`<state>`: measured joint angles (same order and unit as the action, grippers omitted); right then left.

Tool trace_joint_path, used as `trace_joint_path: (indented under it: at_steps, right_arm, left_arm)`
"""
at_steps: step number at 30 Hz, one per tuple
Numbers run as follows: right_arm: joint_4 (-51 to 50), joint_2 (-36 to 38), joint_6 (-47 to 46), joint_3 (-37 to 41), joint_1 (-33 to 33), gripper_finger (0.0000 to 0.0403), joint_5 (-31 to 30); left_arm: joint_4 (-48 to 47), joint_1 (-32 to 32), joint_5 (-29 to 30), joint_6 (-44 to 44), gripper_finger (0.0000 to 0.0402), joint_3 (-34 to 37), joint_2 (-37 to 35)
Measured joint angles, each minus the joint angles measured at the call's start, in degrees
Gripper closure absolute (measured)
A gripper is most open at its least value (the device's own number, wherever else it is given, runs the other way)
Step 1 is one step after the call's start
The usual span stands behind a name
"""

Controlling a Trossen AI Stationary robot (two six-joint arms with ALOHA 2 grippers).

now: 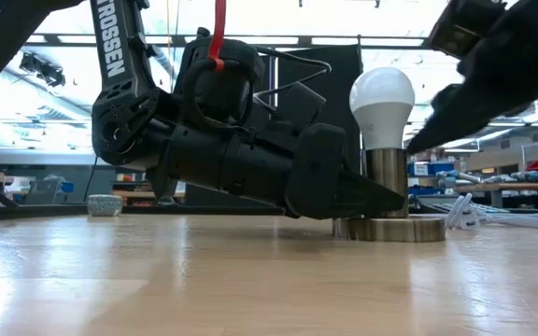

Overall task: Screw lightbulb
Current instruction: Insert the lightbulb into the bronze lamp socket

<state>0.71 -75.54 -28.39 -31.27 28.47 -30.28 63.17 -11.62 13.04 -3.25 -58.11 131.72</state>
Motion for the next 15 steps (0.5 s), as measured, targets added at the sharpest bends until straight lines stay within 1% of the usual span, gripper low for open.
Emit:
trace_joint_path:
  at_steps: [4, 7, 11, 15]
  right_arm:
    - [4.62, -2.26, 6.43, -1.02, -1.31, 0.0087, 0.02]
    - [7.49, -3.93, 8.88, -1.74, -1.82, 0.0087, 2.54]
    - [7.31, -4.82, 8.04, -2.25, -1.65, 0.0091, 5.45]
    - [6.72, -4.61, 5.98, -2.25, 0.14, 0.01, 6.34]
  left_arm:
    - [0.13, 0.0, 0.06, 0.0, 0.0208, 0.0, 0.0]
    - [0.13, 0.0, 0.15, 0.01, 0.0208, 0.0, 0.0]
    - [0.11, 0.0, 0.18, -0.07, 0.0208, 0.02, 0.0]
    - [0.02, -0.17, -0.08, -0.14, 0.0208, 0.04, 0.0]
